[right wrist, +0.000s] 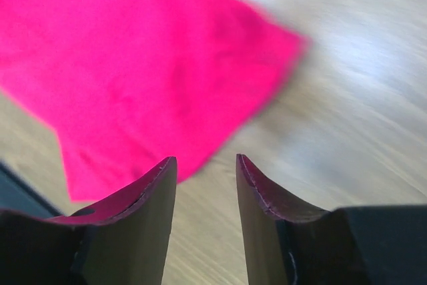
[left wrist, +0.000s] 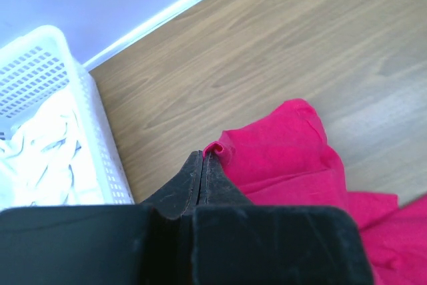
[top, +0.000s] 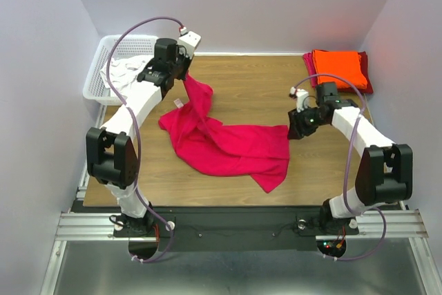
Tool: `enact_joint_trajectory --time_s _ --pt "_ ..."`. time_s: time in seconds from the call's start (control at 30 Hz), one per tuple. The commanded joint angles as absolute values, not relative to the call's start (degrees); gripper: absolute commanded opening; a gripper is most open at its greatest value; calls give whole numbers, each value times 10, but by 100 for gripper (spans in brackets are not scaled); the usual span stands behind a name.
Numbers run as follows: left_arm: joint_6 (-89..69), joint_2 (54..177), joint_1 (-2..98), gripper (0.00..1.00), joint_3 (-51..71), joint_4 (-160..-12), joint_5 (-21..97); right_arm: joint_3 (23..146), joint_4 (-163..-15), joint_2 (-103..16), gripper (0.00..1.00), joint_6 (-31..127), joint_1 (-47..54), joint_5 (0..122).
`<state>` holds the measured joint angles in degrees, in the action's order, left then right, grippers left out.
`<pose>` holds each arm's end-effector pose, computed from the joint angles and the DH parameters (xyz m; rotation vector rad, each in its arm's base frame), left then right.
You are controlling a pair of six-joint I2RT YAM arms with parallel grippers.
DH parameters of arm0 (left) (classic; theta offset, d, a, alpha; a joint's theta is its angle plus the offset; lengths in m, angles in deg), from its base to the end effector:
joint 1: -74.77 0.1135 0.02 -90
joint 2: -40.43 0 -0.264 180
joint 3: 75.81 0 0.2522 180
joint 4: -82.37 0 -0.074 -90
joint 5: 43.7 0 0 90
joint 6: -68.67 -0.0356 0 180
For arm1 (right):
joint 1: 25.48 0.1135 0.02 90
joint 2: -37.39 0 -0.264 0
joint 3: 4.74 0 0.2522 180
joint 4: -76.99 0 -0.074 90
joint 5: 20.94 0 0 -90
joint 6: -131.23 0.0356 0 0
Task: Fold and stack the t-shirts
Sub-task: Flatten the tshirt out
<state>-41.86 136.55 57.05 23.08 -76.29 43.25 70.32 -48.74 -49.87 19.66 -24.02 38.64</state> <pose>0.3842 -0.1247 0.3533 0.6548 1.7777 -0.0170 0.2951 0.0256 0.2279 -0.6601 2.5061 0.5986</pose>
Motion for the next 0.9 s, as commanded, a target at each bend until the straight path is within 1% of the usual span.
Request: enact_joint_trajectory --time_s 0.0,0.13,0.17,0.3,0.47,0.67,0.87 --pt "-396 1390 585 0 291 -753 409 678 -464 -467 45 137 -191 381" --pt "-392 1407 589 0 302 -746 400 665 -470 -463 41 120 -143 415" --pt "-391 1411 589 0 303 -745 399 661 -471 -466 38 118 -123 422" --pt "-388 1420 590 0 306 -739 398 641 -478 -472 37 104 -82 462" --pt "-393 1427 592 0 306 -737 398 612 -491 -466 40 92 -50 501" --pt "-394 1438 603 0 316 -733 401 579 -550 -467 43 97 -27 562" --pt "-400 1443 610 0 316 -731 401 572 -584 -469 42 112 -19 593"
